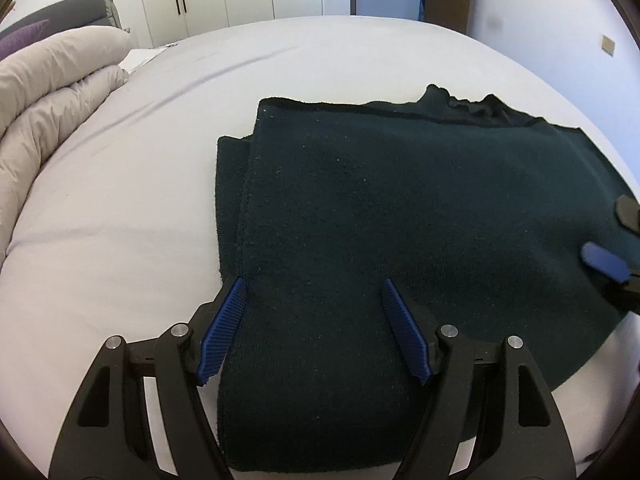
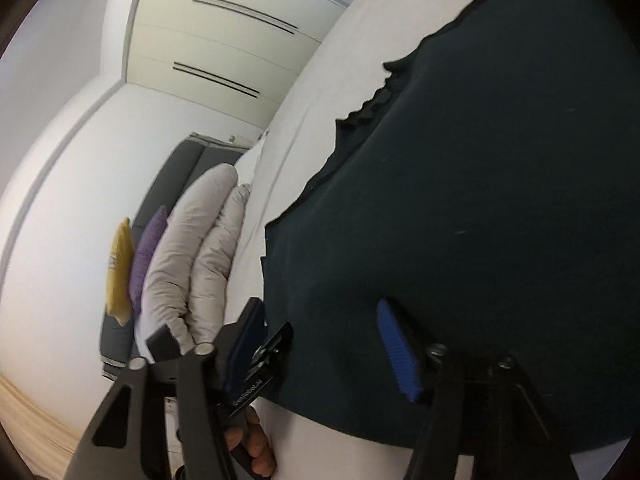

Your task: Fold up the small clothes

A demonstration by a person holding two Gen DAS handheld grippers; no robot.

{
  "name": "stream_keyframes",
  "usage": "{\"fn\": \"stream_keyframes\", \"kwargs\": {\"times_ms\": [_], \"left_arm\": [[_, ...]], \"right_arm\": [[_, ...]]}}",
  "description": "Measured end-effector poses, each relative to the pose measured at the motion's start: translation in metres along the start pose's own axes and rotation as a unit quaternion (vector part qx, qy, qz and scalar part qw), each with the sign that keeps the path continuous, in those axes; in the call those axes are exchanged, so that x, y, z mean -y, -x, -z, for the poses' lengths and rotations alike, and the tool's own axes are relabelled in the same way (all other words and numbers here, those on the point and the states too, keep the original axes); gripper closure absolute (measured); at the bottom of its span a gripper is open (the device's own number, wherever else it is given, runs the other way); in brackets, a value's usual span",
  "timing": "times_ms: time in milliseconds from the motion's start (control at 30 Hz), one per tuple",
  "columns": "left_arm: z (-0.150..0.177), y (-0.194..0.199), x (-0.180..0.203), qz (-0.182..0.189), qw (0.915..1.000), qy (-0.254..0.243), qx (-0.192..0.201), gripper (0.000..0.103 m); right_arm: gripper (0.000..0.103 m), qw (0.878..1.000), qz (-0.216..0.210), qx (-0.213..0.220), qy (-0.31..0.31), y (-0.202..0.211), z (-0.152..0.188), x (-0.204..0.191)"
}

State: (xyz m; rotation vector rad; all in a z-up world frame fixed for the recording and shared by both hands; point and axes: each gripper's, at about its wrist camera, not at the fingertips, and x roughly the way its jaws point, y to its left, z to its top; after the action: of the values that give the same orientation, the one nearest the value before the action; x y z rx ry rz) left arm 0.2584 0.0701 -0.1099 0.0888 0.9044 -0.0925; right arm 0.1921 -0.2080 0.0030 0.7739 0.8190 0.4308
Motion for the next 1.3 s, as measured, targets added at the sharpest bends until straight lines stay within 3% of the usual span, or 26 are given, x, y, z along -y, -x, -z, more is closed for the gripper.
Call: {"fn": "stream_keyframes", "kwargs": {"times_ms": [200, 333, 400, 633, 733, 900, 1033, 1133, 1200, 1300], "left_arm": [[-0.001, -0.003, -0.003, 0.006, 1.0, 0.006, 0.002, 0.032], [0.001, -0.005, -0.003, 0.007, 0.9999, 0.007, 0.005, 0.032], [0.001, -0.006, -0.004, 0.009, 0.9999, 0.009, 0.006, 0.032], [0.003, 0.0, -0.013, 0.034, 0.999, 0.027, 0.013, 0.031], [0.009, 0.012, -0.033, 0.066, 0.9953, 0.069, 0.021, 0.025], [0.031, 0.022, -0.095, 0.135, 0.9725, 0.188, 0.02, 0.024], [0.046, 0.041, -0.112, 0.149, 0.9685, 0.195, 0.043, 0.024], [0.059, 0.052, -0.116, 0.17, 0.9656, 0.188, 0.058, 0.024], [0.063, 0.056, -0.115, 0.177, 0.9651, 0.183, 0.063, 0.024], [0.064, 0.05, -0.112, 0.181, 0.9667, 0.173, 0.054, 0.024]], "right_arm": [[0.043, 0.995, 0.02, 0.084, -0.05, 0.061, -0.006, 0.026], [0.023, 0.988, 0.026, 0.135, -0.075, 0.099, 0.005, 0.032], [0.022, 0.987, 0.025, 0.141, -0.067, 0.104, 0.012, 0.026], [0.022, 0.994, 0.026, 0.098, -0.044, 0.072, 0.015, 0.006], [0.022, 0.996, 0.03, 0.083, -0.029, 0.057, 0.017, -0.006], [0.022, 0.998, 0.03, 0.058, -0.019, 0.033, 0.017, -0.019], [0.022, 0.996, 0.07, 0.037, 0.032, 0.009, 0.008, -0.049], [0.023, 0.986, 0.11, 0.004, 0.124, -0.031, 0.002, -0.096], [0.024, 0.969, 0.149, -0.017, 0.195, -0.066, 0.002, -0.132], [0.032, 0.952, 0.177, -0.052, 0.246, -0.116, 0.001, -0.162]]}}
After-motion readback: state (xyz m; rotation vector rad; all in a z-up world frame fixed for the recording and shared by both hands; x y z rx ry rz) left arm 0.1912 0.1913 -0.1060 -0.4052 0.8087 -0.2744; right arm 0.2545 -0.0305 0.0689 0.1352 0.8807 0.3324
